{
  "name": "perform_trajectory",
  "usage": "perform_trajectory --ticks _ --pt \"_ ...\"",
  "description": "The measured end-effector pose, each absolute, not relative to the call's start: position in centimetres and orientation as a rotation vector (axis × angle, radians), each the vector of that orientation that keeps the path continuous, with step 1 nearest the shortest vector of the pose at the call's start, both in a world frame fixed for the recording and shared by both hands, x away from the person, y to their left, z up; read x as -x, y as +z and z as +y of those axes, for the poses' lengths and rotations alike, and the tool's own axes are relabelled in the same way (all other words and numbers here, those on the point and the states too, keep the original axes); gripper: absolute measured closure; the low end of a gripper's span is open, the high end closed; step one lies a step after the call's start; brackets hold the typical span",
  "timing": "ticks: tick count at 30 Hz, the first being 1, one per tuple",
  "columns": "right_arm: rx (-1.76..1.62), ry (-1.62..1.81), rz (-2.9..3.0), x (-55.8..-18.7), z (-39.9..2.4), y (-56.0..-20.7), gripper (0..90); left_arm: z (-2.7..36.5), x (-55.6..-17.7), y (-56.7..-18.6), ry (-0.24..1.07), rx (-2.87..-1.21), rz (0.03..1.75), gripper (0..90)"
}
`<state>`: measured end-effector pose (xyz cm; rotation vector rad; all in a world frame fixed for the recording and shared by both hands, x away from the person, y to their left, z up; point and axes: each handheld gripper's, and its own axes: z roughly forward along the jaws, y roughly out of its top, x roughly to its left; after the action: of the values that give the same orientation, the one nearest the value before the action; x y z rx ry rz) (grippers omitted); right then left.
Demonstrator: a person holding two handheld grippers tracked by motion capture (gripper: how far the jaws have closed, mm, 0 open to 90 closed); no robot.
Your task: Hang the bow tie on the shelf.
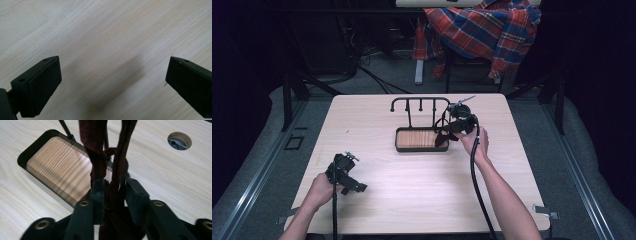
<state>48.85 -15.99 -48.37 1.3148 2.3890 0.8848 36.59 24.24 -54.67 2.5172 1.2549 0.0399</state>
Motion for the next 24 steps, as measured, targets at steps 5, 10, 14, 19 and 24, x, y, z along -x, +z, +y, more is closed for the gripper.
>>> perform_trajectory --ticks 5,10,14,19,24 --pt "-1.285 0.839 2.427 -48.3 -16.0 -47.7 56.8 24.2 -36.6 -54.7 0.041 -2.517 1.256 0.3" --pt "-1.278 0.819 2.445 -47.5 -15.9 -46.9 42.3 24.2 -36.6 -54.7 0.042 -2.514 1.257 0.3" --pt "-1.279 0.821 2.474 -46.8 -16.0 -46.4 29.6 24.2 -36.6 -54.6 0.042 -2.516 1.255 0.3" --pt "-1.253 0.815 2.475 -45.8 -16.4 -45.6 21.9 24.2 -36.5 -54.7 0.047 -2.516 1.257 0.3" --pt "-1.23 0.812 2.491 -44.6 -17.2 -44.8 17.2 24.2 -36.5 -54.6 0.045 -2.516 1.257 0.3"
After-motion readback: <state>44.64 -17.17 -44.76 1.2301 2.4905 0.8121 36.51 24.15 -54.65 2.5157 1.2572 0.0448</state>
